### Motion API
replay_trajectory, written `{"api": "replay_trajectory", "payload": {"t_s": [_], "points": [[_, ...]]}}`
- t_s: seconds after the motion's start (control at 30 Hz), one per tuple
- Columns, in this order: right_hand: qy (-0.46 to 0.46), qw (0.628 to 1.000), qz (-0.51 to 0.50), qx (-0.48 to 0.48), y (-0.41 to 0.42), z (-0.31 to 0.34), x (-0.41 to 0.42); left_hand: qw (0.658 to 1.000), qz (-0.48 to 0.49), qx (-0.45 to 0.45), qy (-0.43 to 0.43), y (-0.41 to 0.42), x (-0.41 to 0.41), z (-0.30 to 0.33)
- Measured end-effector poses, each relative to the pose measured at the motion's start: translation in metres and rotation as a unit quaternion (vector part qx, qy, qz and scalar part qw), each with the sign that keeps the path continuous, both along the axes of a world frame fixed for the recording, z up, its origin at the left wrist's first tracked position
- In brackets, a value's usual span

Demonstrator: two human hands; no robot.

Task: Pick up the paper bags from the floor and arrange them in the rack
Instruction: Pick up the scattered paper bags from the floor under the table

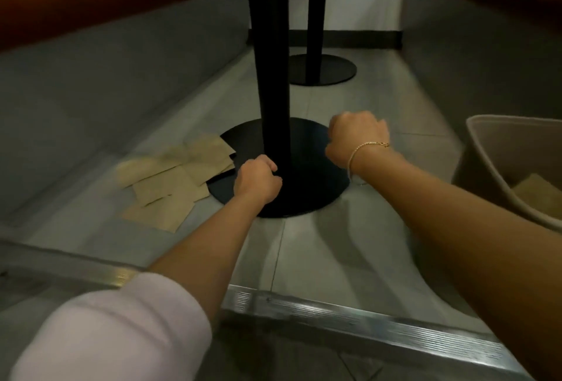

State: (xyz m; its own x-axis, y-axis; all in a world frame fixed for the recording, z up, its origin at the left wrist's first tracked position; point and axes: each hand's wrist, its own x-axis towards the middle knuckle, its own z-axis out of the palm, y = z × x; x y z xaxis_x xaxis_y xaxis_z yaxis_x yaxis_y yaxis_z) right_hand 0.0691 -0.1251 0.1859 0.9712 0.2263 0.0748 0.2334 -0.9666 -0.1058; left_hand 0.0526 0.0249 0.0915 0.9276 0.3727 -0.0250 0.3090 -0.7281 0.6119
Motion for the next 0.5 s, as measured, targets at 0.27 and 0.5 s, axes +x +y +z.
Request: {"api": "replay_trajectory", "payload": {"t_s": [0.27,0.5], "points": [[0.096,0.992,0.071,-0.048,0.059,-0.056,0.011,0.989,0.069,0.061,0.114,0.094,0.021,-0.059],[0.125,0.982,0.133,-0.056,0.099,-0.033,0.002,0.970,0.057,0.161,0.172,0.155,0.013,-0.079]]}}
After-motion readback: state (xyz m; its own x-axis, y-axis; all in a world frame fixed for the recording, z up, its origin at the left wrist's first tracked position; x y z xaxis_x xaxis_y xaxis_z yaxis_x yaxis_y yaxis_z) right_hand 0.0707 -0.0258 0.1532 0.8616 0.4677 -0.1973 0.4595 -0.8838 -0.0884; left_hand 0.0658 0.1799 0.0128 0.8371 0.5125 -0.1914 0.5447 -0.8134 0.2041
